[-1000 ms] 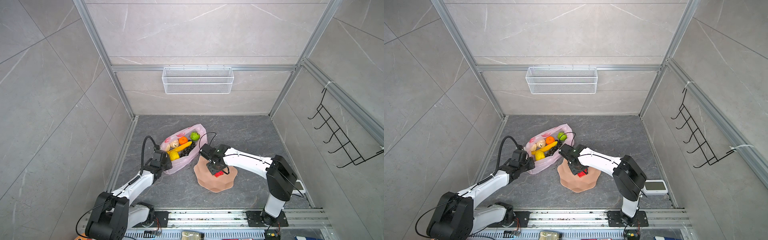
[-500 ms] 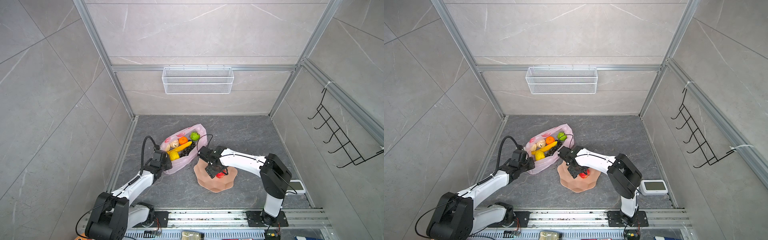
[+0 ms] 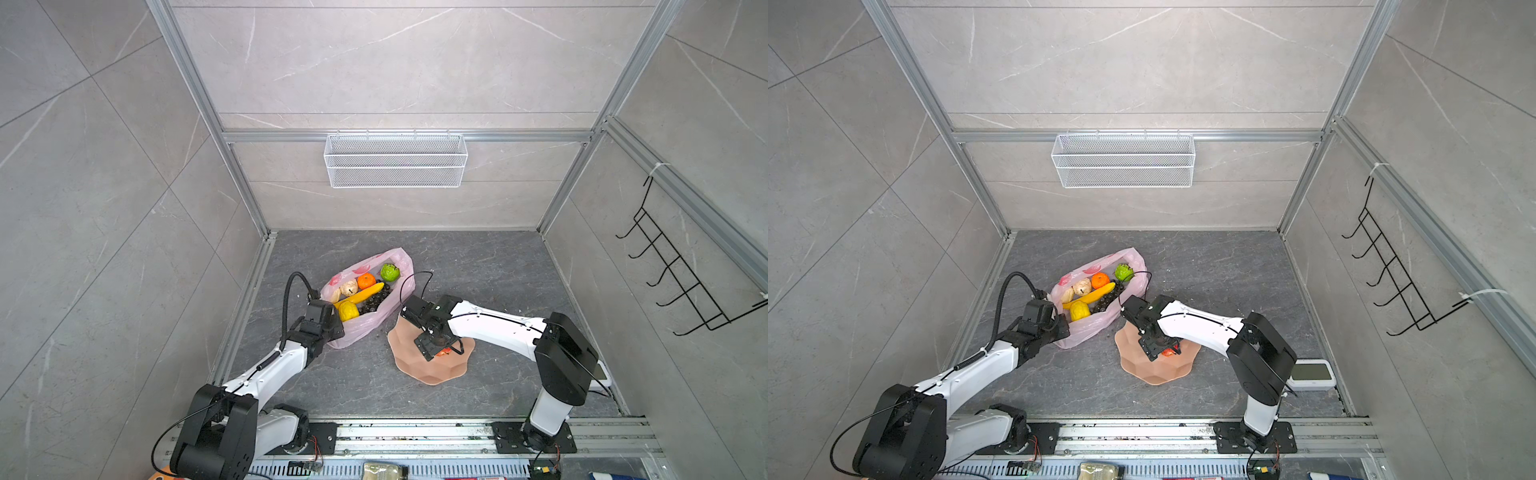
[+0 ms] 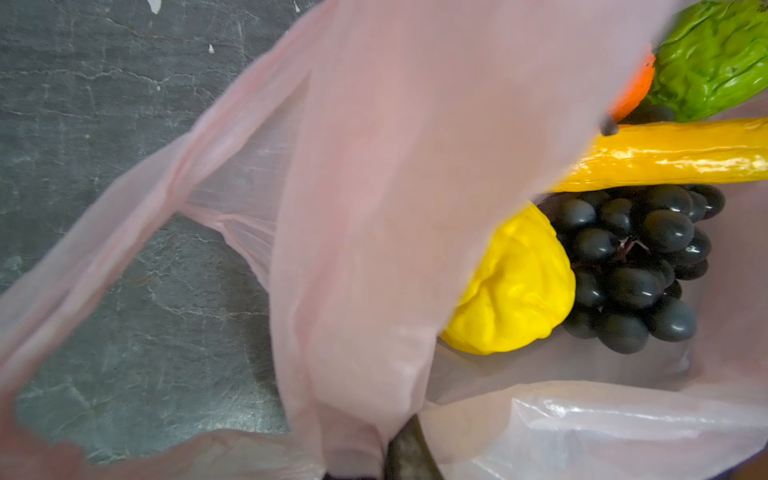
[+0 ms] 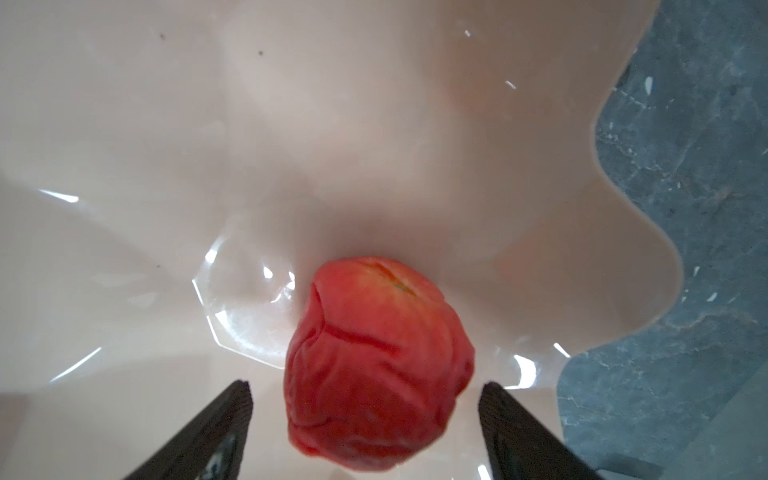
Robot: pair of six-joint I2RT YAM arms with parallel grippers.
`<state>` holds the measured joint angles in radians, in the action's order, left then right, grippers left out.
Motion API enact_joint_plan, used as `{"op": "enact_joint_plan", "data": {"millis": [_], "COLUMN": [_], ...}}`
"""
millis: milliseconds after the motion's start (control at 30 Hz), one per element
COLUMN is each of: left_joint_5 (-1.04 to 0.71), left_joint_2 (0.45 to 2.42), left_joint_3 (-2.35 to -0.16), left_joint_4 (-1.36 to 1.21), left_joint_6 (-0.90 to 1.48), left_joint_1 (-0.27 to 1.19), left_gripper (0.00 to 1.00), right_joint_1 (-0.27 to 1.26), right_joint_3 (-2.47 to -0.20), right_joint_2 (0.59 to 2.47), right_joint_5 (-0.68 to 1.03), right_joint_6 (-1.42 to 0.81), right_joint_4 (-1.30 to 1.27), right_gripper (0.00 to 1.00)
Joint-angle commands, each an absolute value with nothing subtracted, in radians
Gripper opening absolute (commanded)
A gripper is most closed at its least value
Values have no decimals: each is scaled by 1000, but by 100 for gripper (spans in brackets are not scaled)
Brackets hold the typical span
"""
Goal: Take the fake fruits out of the plastic bag
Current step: 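Lower the red apple into the bowl and open the right gripper, then reach the right gripper back into the bag toward the yellow lemon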
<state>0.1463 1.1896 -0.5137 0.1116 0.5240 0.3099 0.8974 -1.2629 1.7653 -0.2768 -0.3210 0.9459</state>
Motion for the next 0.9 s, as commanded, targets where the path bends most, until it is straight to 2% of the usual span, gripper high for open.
{"op": "enact_joint_plan", "data": {"millis": [0, 167, 400, 600, 867], "left_joint_5": [131, 126, 132, 140, 140], "left_joint_2": [1183, 1165, 1083, 1037, 1025], "left_joint_3": [-536, -510, -442, -410, -390], "left_joint_4": [103, 117, 135, 140, 148], "left_joint_6": [526, 603, 753, 791, 797], "left_joint_1": [311, 311, 312, 304, 301], "left_gripper": [5, 5, 3, 3, 3], "right_joint_1": [905, 907, 943, 1028, 1040], "right_joint_3": [-1287, -1386, -1446, -1654, -1848], "right_joint_2": [1700, 1656, 1686, 1908, 2145], "right_joint_5": [-279, -285, -167, -131, -114], "right_joint_6": [-368, -433, -510, -533, -515], "right_joint_4": [950, 899, 596, 531, 539], "right_gripper": [88, 85, 78, 72, 68]}}
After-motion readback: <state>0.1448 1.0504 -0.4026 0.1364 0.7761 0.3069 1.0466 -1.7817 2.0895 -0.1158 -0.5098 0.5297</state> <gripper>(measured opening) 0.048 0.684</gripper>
